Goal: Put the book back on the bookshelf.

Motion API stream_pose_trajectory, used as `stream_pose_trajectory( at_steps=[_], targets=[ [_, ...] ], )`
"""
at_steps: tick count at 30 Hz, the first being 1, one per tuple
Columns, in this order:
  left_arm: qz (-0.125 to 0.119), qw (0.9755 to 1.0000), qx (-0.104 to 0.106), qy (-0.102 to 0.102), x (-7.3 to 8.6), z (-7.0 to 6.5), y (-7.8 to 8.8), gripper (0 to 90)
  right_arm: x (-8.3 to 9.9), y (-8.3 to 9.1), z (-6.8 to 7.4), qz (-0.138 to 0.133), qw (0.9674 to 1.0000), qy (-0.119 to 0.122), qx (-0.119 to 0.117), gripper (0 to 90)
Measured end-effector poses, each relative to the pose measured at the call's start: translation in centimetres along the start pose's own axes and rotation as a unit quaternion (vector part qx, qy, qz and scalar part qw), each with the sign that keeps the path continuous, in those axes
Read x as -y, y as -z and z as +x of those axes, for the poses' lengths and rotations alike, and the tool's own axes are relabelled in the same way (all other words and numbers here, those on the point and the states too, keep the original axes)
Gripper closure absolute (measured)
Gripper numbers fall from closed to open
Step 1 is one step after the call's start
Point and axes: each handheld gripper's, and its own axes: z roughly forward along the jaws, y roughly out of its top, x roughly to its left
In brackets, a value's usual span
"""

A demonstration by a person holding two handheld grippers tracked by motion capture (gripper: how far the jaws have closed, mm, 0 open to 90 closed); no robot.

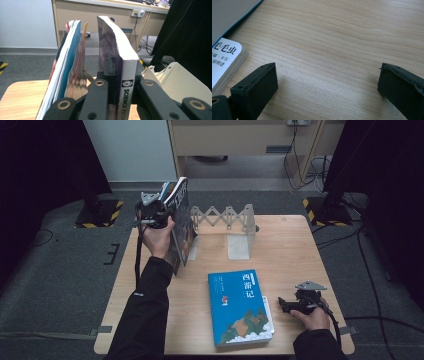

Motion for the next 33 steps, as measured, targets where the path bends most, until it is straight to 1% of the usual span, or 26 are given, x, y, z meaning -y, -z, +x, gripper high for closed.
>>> stream_pose_trajectory(
  at_steps=[3, 7, 11, 14, 18, 21, 24, 27, 31, 32, 33],
  targets=[
    [0.001, 1.0000, 0.002, 0.000, -0.1, 0.0, 0.1, 82.1, 0.0, 0.0, 0.0, 0.000, 1.0000, 0.000, -0.001, 2.9],
    [-0.005, 0.9999, 0.009, 0.000, -0.4, -0.2, 0.4, 82.1, 0.0, 0.0, 0.0, 0.000, 1.0000, 0.000, 0.000, 2.9],
    [-0.012, 0.9998, 0.014, -0.002, -0.8, -0.8, 0.8, 82.1, 0.0, 0.0, 0.0, 0.000, 1.0000, 0.001, -0.002, 2.9],
    [-0.014, 0.9998, 0.016, -0.001, -0.8, -1.3, 0.7, 82.2, 0.0, 0.0, 0.0, 0.001, 1.0000, 0.002, -0.002, 2.9],
    [-0.009, 0.9999, 0.009, 0.004, -0.5, -1.3, 0.2, 82.2, 0.0, 0.0, 0.0, -0.001, 1.0000, 0.004, -0.003, 3.0],
    [-0.004, 1.0000, 0.004, 0.004, -0.1, -1.3, -0.1, 82.2, 0.0, 0.0, 0.0, -0.001, 1.0000, 0.005, -0.003, 3.0],
    [-0.002, 1.0000, 0.004, 0.005, 0.3, -1.4, -0.3, 82.2, 0.0, 0.0, 0.0, -0.001, 1.0000, 0.005, -0.002, 3.0],
    [-0.001, 0.9999, 0.005, 0.011, 0.6, -1.3, -0.5, 82.2, 0.0, 0.0, 0.1, -0.001, 1.0000, 0.005, -0.003, 3.0],
    [-0.010, 0.9999, -0.002, -0.003, 1.1, -1.6, -0.6, 82.2, 0.0, 0.0, 0.1, -0.001, 1.0000, 0.005, -0.003, 3.0],
    [-0.009, 0.9999, -0.004, -0.006, 1.1, -1.7, -0.6, 82.2, 0.0, 0.0, 0.1, -0.001, 1.0000, 0.005, -0.003, 3.0],
    [-0.008, 0.9999, -0.004, -0.005, 1.2, -1.6, -0.6, 82.1, 0.0, 0.0, 0.1, -0.001, 1.0000, 0.006, -0.004, 3.0]
  ],
)
